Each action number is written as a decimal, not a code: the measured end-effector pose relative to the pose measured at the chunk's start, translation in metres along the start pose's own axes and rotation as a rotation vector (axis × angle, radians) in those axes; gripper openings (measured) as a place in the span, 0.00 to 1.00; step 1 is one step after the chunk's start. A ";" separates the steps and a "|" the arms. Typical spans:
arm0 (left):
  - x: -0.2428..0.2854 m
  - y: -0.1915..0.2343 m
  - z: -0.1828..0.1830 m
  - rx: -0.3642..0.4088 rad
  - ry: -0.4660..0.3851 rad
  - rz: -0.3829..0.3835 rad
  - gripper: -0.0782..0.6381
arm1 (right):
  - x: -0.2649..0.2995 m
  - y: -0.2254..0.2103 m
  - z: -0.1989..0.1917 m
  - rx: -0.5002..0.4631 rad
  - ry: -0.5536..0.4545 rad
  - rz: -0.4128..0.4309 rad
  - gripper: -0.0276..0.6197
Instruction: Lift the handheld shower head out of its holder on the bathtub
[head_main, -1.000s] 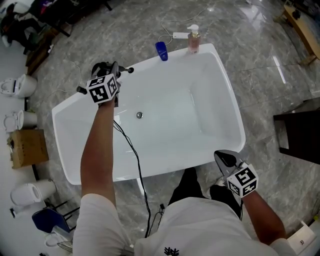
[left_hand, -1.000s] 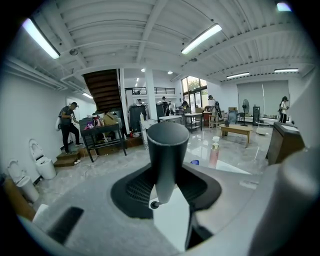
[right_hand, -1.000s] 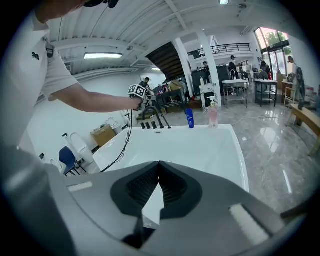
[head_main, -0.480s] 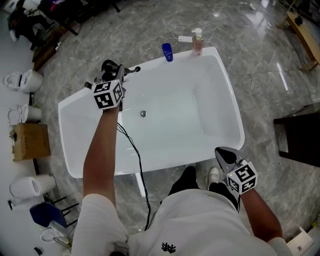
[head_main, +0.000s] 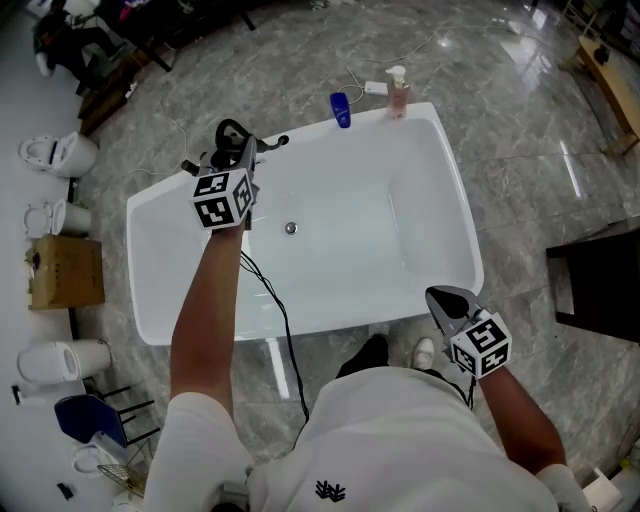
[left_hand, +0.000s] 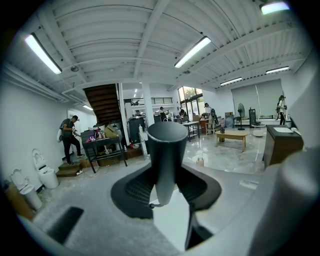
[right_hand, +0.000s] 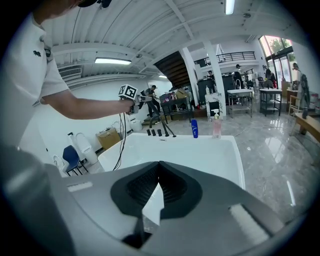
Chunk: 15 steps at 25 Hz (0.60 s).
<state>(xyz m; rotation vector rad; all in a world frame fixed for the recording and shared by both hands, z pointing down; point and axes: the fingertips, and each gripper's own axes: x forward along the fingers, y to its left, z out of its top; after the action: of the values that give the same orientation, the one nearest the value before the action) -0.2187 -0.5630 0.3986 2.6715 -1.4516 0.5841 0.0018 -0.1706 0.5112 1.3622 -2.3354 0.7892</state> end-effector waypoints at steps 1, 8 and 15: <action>-0.005 -0.002 0.002 -0.001 -0.002 0.003 0.30 | -0.002 0.000 0.002 -0.003 -0.003 0.005 0.06; -0.042 -0.014 0.021 -0.007 -0.028 0.016 0.30 | -0.015 0.001 0.010 -0.035 -0.015 0.032 0.06; -0.076 -0.027 0.033 0.006 -0.042 0.032 0.30 | -0.028 0.008 0.009 -0.055 -0.028 0.064 0.06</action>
<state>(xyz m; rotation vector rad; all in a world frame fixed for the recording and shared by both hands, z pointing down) -0.2235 -0.4943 0.3459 2.6858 -1.5081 0.5375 0.0089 -0.1534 0.4866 1.2905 -2.4146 0.7222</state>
